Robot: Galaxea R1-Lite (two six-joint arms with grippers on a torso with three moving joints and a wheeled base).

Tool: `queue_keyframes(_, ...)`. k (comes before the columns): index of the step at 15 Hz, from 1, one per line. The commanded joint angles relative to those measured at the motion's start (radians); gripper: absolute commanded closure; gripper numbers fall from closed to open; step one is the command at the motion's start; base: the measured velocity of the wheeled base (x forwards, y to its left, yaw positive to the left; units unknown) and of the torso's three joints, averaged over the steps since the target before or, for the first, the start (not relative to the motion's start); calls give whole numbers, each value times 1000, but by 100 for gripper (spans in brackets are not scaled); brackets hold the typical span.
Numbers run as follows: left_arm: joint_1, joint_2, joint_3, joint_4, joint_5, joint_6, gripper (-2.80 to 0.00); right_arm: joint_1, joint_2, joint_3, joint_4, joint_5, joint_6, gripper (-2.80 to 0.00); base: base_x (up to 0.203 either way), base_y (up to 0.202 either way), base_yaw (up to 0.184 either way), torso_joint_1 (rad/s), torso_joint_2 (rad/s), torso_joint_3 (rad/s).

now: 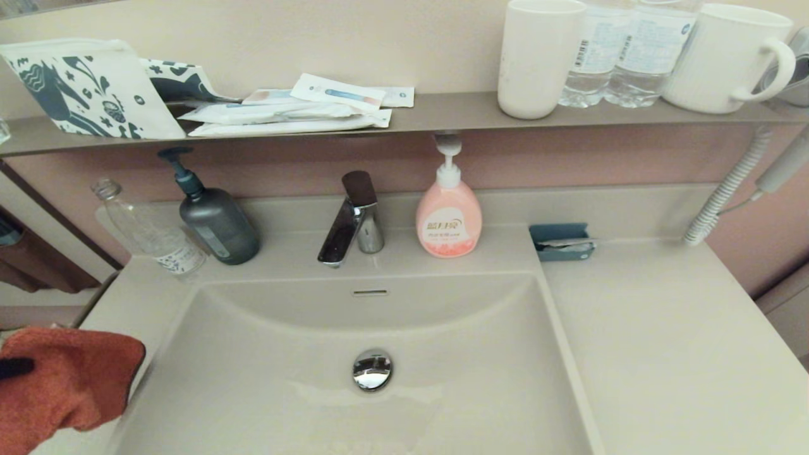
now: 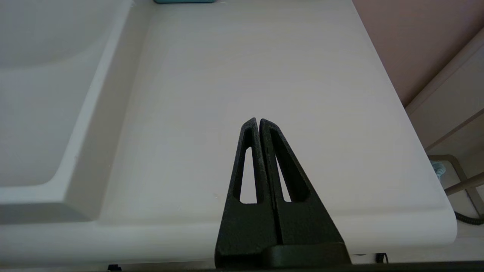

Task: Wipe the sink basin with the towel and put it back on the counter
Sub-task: Pick up the cloth, then wipe the sink

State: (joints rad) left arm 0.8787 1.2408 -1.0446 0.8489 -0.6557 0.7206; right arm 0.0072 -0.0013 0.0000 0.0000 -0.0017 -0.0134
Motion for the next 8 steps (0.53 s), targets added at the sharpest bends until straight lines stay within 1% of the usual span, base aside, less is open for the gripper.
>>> queue_keyframes(1, -4, -117, -18, 108, -3, 0, 0, 0, 1, 0, 0, 0, 0, 0, 0, 0, 0, 0, 0, 0)
queue_keyframes(3, -37, -182, -37, 216, -3, -4, 0, 0, 1, 0, 0, 0, 0, 0, 0, 0, 0, 0, 0, 0)
queue_keyframes(4, -61, -202, -39, 239, -3, -12, 0, 0, 1, 0, 0, 0, 0, 0, 0, 0, 0, 0, 0, 0)
queue_keyframes(6, -139, -214, -39, 245, -4, -43, 0, 0, 1, 0, 0, 0, 0, 0, 0, 0, 0, 0, 0, 0)
queue_keyframes(8, -241, -209, -41, 244, -4, -91, 0, 0, 1, 0, 0, 0, 0, 0, 0, 0, 0, 0, 0, 0)
